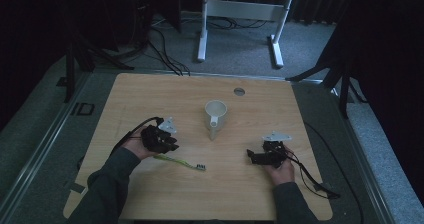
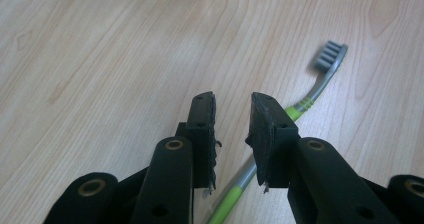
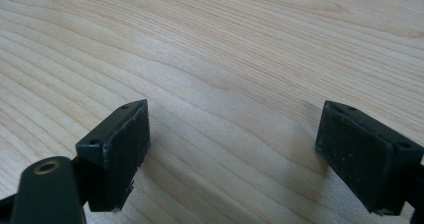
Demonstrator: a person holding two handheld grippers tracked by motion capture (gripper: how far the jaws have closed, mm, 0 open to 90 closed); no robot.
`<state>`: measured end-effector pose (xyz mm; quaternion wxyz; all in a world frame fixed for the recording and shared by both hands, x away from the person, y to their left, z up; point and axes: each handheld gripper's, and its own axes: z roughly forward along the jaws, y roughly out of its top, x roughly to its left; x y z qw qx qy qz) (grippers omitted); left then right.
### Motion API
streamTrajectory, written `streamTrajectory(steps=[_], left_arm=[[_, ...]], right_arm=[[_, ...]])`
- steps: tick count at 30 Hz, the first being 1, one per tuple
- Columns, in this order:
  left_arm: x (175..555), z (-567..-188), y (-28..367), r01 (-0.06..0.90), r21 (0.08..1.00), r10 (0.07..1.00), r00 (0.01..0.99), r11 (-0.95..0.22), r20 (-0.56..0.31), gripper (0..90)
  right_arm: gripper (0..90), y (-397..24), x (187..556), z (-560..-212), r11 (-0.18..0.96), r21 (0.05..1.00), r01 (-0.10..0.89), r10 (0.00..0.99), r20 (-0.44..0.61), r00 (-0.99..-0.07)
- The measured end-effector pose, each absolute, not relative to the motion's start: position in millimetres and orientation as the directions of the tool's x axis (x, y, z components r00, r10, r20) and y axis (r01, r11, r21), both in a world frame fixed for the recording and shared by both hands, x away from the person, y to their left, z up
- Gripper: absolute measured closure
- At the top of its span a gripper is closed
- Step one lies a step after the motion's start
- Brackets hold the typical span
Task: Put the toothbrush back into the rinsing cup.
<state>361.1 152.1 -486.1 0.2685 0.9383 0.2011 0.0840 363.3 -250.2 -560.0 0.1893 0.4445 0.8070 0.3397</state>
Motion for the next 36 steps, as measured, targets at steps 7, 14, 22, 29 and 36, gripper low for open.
streamTrajectory(steps=[7,14,22,29,36], left_arm=[[357.4,-492.2,141.9,0.294,0.476,0.364,0.930,-0.829,0.060,72.6],[356.1,-498.9,133.5,0.268,0.431,0.326,0.943,-0.862,0.064,69.9],[354.4,-505.1,130.2,0.251,0.382,0.300,0.951,-0.890,0.074,70.0],[353.8,-509.8,127.8,0.240,0.355,0.281,0.957,-0.903,0.069,70.5],[353.5,-511.7,125.2,0.228,0.331,0.265,0.961,-0.916,0.072,71.1]], right_arm=[[13.8,-250.2,363.3,-560.0,0.374,0.717,0.589,0.846,-0.004,-0.533],[13.8,-250.2,363.3,-560.0,0.374,0.716,0.589,0.846,-0.003,-0.533],[13.8,-250.2,363.3,-560.0,0.376,0.717,0.587,0.845,-0.004,-0.535],[13.8,-250.1,363.2,-560.0,0.376,0.716,0.588,0.844,-0.003,-0.536],[13.8,-250.1,363.3,-560.0,0.378,0.717,0.586,0.842,-0.003,-0.539]])
